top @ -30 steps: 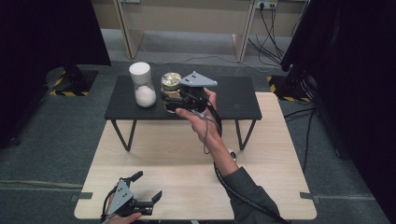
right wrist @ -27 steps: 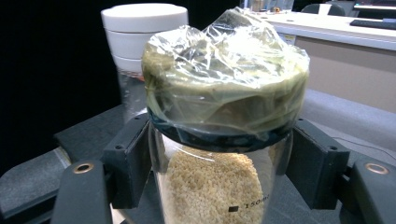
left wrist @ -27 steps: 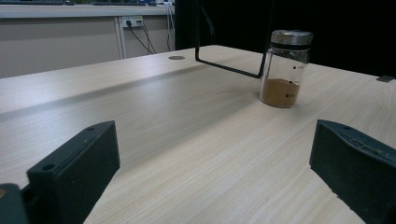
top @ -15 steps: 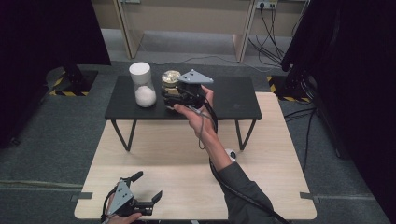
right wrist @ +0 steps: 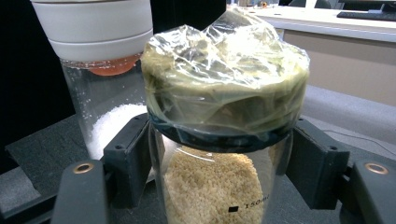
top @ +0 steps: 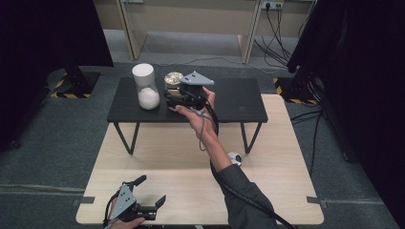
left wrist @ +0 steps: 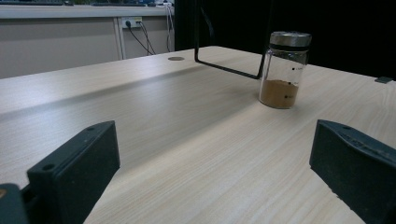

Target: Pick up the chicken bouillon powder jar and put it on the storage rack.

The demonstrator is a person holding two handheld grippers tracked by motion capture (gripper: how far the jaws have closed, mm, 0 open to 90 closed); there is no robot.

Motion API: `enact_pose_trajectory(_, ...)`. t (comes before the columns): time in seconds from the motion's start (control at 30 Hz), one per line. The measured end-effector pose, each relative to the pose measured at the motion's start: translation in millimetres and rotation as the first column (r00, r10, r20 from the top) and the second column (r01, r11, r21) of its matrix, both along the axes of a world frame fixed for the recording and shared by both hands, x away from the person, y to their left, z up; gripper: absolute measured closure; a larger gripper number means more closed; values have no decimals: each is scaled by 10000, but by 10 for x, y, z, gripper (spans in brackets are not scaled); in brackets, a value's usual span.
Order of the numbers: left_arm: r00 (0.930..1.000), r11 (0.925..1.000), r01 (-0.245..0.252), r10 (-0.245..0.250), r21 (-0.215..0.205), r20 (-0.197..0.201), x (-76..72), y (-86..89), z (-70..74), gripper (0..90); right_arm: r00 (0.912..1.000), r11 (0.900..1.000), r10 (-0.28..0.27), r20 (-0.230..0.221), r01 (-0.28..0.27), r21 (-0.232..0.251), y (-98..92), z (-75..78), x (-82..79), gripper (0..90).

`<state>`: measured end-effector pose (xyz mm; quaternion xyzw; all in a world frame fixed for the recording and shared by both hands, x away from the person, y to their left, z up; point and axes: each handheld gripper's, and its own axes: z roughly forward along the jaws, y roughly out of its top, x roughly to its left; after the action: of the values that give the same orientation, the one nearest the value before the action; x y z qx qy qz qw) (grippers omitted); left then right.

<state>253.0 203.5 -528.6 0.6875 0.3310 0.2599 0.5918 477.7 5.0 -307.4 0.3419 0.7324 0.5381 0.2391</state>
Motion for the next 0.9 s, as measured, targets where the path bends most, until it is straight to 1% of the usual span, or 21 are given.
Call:
enact_pose_trajectory(0.3, 10000, 10000, 5, -5, 1, 11, -2, 2, 2, 10, 10000, 9999, -89, -1, 89, -66, 34, -43, 40, 309)
enact_pose_trajectory(0.5, 10000, 10000, 5, -5, 6, 18, -4, 1, 3, 10, 9999, 10000, 1, 135, 0, -97, 36, -66, 43, 308)
enact_pose_trajectory(0.57, 10000, 10000, -2, 2, 9, 25, -4, 1, 4, 10, 10000, 10000, 20, 86, -20, -13, 24, -71, 47, 298)
enact_pose_trajectory(0.63, 10000, 10000, -4, 4, 5, 19, -3, 1, 3, 10, 10000, 10000, -12, 79, 12, 9, 21, -67, 41, 212)
enact_pose_trajectory(0.7, 10000, 10000, -1, 1, 2, 25, -4, -1, 3, 10, 9999, 9999, 80, -147, -78, 137, 23, -62, 29, 153)
enact_pose_trajectory(0.77, 10000, 10000, -2, 2, 2, 26, -4, -2, 3, 10, 9995, 9997, 193, -253, -189, 156, 27, -61, 15, 123)
enact_pose_trajectory(0.9, 10000, 10000, -15, 15, -5, 38, -4, 1, 4, 10, 9997, 9999, 45, -237, -41, 147, 22, -58, -1, 93)
